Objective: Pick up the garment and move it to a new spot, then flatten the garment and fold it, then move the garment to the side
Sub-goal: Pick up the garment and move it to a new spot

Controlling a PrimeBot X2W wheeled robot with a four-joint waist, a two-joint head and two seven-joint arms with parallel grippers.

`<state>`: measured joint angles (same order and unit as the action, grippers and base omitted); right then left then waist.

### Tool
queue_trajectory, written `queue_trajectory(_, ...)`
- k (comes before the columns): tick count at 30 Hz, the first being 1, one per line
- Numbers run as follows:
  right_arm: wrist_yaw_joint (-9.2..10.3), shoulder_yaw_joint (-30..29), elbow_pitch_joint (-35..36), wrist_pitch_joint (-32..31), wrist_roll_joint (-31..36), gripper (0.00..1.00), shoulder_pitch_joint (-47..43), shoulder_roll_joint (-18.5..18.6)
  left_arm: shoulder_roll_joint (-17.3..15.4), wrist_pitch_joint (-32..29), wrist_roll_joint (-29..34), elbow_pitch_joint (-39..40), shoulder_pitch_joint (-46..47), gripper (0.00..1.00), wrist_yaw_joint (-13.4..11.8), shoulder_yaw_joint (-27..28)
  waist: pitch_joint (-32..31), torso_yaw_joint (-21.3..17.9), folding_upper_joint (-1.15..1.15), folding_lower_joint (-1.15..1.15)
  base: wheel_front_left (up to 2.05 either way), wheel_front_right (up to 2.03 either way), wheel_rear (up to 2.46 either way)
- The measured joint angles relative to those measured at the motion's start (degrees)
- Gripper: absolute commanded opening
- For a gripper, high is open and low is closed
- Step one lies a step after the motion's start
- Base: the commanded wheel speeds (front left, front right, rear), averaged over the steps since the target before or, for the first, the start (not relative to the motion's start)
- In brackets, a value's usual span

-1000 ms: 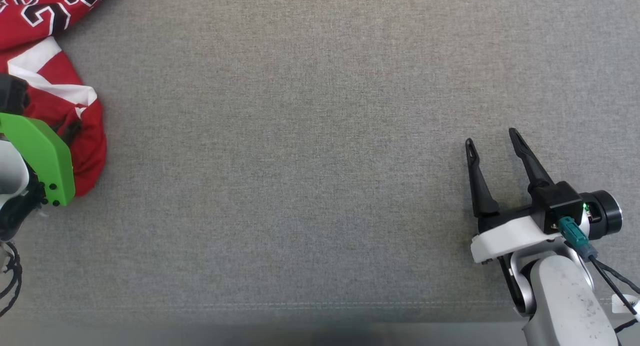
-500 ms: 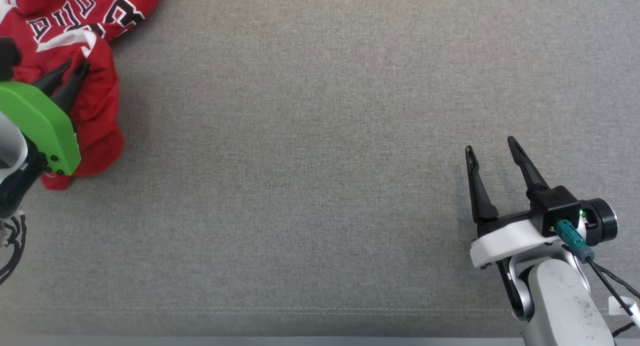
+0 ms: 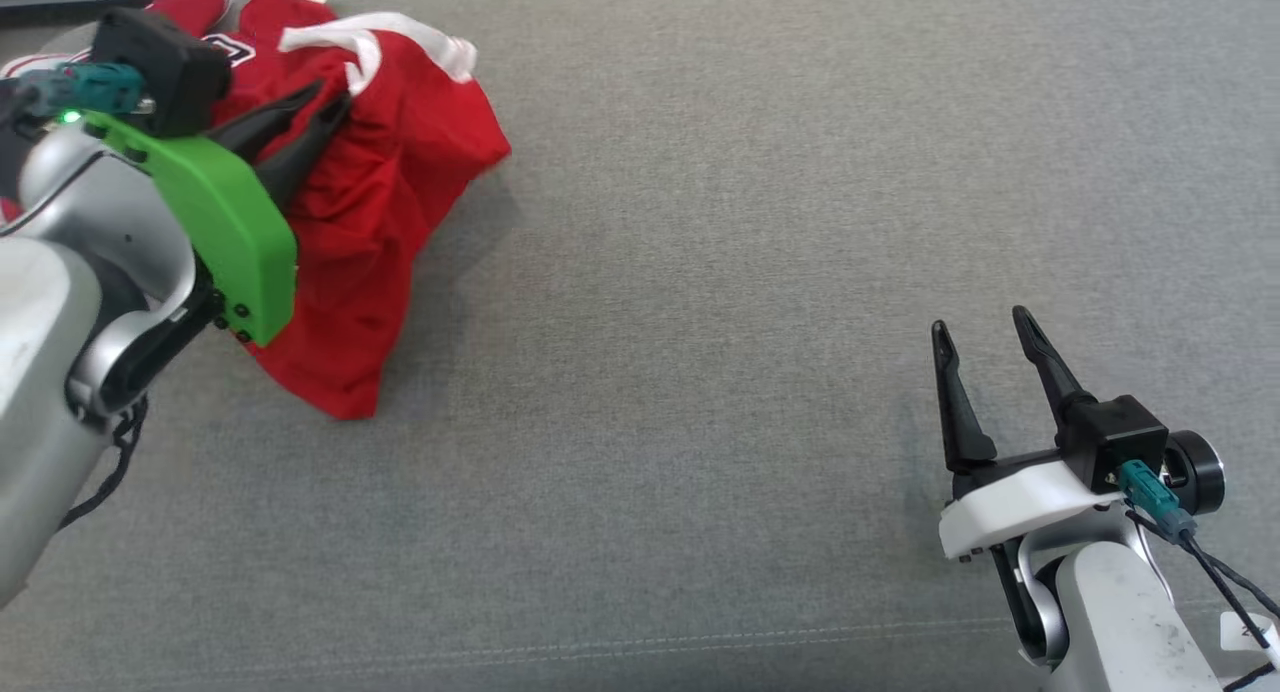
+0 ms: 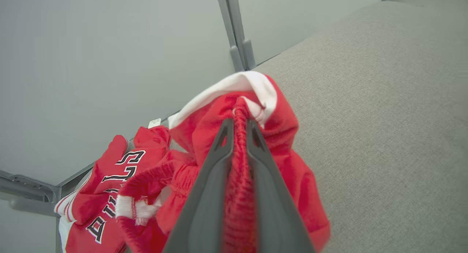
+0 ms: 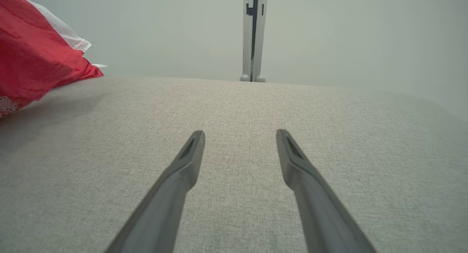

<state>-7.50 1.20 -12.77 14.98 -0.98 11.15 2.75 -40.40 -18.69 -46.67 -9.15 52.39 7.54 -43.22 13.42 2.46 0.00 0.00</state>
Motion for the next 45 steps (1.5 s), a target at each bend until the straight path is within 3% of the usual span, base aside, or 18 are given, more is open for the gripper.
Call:
queue_trajectory(7, 0.00, 1.7, 0.2, 0.0, -2.2, 1.00, 0.1, 0.0, 3.6, -0.2, 0.9, -0.4, 5.8, 0.00, 0.0, -7.6, -1.5, -4.8, 0.00, 0.00, 0.00, 0.00, 0.00)
queue_trajectory(14, 0.00, 3.5, 0.2, 0.0, -4.3, 1.00, 1.0, 0.0, 5.8, 4.0, 2.1, -3.9, 13.8, 0.00, 0.0, -14.2, -2.0, -10.8, 0.00, 0.00, 0.00, 0.00, 0.00)
queue_trajectory(19, 0.00, 3.9, 0.3, 0.0, -5.3, 1.00, 1.1, 0.0, 6.6, 11.8, 5.6, -6.5, 20.9, 0.00, 0.0, -17.6, -1.7, -15.3, 0.00, 0.00, 0.00, 0.00, 0.00)
queue_trajectory(26, 0.00, 3.4, 0.7, 0.0, -5.7, 1.00, 0.9, 0.0, 10.0, 30.3, 13.4, -11.6, 25.2, 0.00, -0.5, -18.2, -0.6, -20.0, 0.00, 0.00, 0.00, 0.00, 0.00)
queue_trajectory(32, 0.00, 3.4, 0.6, 0.0, -5.8, 1.00, 0.1, 0.0, 13.8, 33.5, 16.0, -15.2, 15.4, 0.00, -2.6, -19.5, 0.2, -19.8, 0.00, 0.00, 0.00, 0.00, 0.00)
queue_trajectory(36, 0.00, 4.0, 0.7, 0.0, -5.8, 1.00, 0.0, 0.0, 16.3, 33.7, 16.8, -14.9, 6.1, 0.00, -3.7, -16.8, 0.3, -18.5, 0.00, 0.00, 0.00, 0.00, 0.00)
queue_trajectory(45, 0.00, 4.4, 0.4, 0.0, -4.8, 1.00, 0.0, 0.0, 19.1, 33.7, 23.0, -19.9, -8.6, 0.00, -3.0, -13.2, 0.6, -15.7, 0.00, 0.00, 0.00, 0.00, 0.00)
